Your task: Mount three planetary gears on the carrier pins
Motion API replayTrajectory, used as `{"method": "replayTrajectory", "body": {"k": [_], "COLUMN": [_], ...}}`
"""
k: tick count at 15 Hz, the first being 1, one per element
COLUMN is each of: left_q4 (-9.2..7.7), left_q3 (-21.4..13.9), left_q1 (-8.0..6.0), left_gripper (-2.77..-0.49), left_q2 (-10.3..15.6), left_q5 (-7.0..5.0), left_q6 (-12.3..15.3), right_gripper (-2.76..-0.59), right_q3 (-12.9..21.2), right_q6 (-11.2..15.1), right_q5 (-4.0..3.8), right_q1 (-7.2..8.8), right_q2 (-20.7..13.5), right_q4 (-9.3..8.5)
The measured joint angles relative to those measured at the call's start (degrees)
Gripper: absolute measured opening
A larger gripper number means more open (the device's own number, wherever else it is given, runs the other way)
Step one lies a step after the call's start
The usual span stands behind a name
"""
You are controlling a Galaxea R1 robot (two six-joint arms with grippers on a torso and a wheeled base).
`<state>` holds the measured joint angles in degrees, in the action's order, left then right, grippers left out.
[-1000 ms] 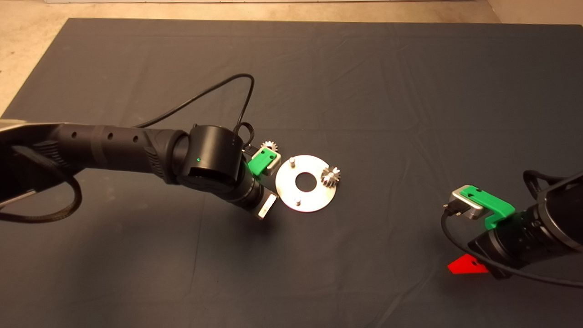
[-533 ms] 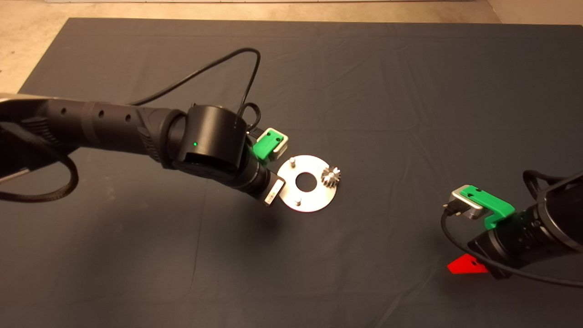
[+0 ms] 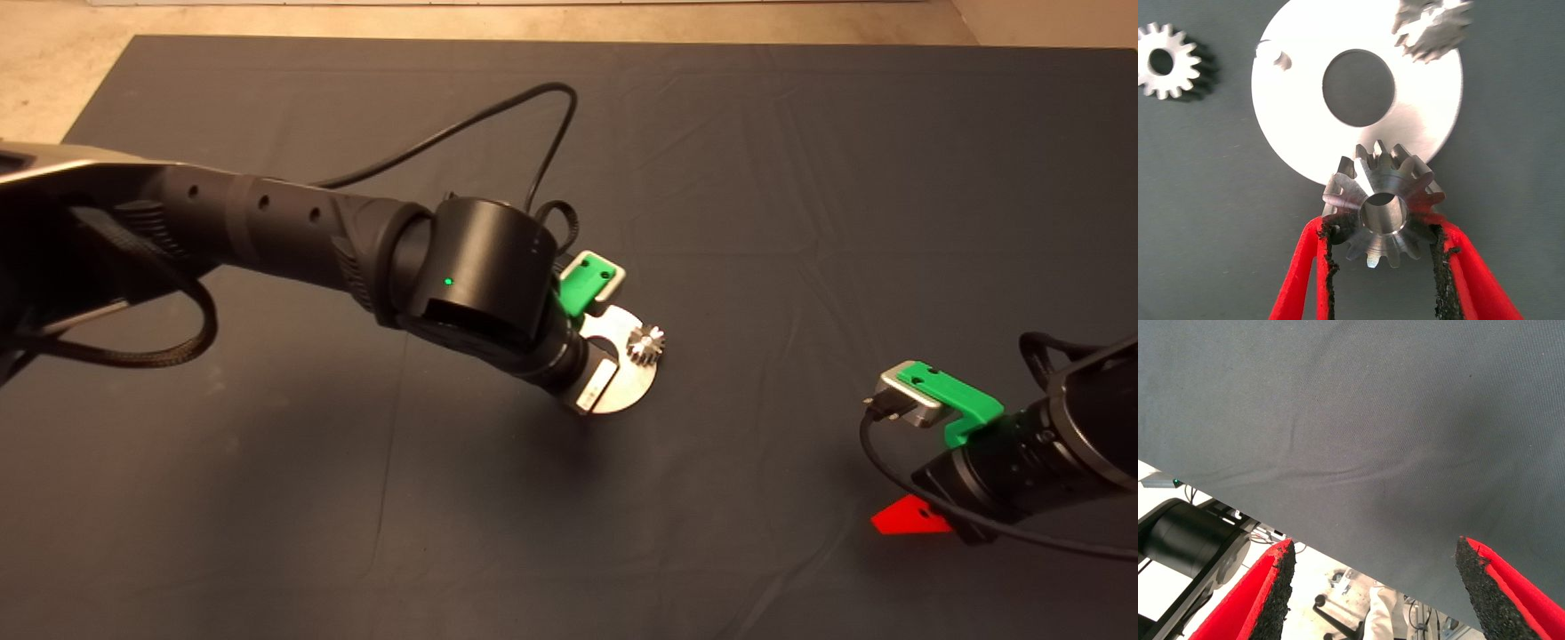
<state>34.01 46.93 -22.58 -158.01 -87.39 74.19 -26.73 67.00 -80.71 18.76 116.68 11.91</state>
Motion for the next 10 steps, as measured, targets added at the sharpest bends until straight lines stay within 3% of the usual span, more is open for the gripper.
{"method": "replayTrajectory", "body": {"k": [10], "left_q4": [-0.13], "left_q3": [-0.07], "left_q1": [0.09], "left_gripper": [-2.56], "left_q2": [-0.56], "left_q5": [-0.09], "left_q6": [2.49], "right_gripper": [-1.60], "right_q3": [0.00], "right_q6": [0.00], "right_q5": [0.04], "right_q1": [0.00], "right_q2": [0.00], "right_q4": [0.01]}}
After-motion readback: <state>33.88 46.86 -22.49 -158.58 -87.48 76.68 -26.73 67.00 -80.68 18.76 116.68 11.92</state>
